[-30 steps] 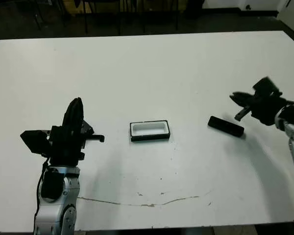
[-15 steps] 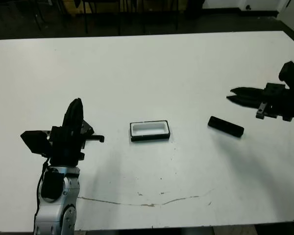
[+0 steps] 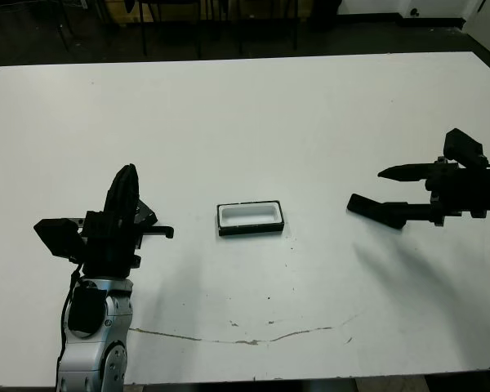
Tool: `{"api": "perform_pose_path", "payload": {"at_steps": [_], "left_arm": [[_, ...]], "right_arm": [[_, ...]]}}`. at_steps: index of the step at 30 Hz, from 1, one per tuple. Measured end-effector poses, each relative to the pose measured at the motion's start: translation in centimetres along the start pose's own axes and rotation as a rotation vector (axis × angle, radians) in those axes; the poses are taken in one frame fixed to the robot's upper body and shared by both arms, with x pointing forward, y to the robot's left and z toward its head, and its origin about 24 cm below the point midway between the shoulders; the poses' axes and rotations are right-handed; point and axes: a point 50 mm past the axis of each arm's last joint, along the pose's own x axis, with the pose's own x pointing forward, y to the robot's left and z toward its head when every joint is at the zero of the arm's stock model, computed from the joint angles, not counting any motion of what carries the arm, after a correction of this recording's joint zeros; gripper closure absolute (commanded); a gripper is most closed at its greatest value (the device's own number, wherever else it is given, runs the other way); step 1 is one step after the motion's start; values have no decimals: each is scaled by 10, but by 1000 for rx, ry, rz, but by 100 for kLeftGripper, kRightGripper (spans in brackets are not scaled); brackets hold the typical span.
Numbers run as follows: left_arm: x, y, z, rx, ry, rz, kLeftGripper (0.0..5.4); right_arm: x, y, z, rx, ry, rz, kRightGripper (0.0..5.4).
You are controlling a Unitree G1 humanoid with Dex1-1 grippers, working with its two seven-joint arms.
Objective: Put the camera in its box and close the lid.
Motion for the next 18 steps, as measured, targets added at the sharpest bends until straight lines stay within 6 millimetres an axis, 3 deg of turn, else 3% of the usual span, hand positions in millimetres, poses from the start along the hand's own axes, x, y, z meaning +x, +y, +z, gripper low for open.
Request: {"api": "perform_pose_path", "payload": {"at_steps": [7,18], "left_arm": [[1,0,0,3,-2,0,540],[1,0,1,2,-4,-1,540]], "right_arm": [[0,-4,-18,46,18,-42,6],[1,-1,-35,27,51,-81,2]]}}
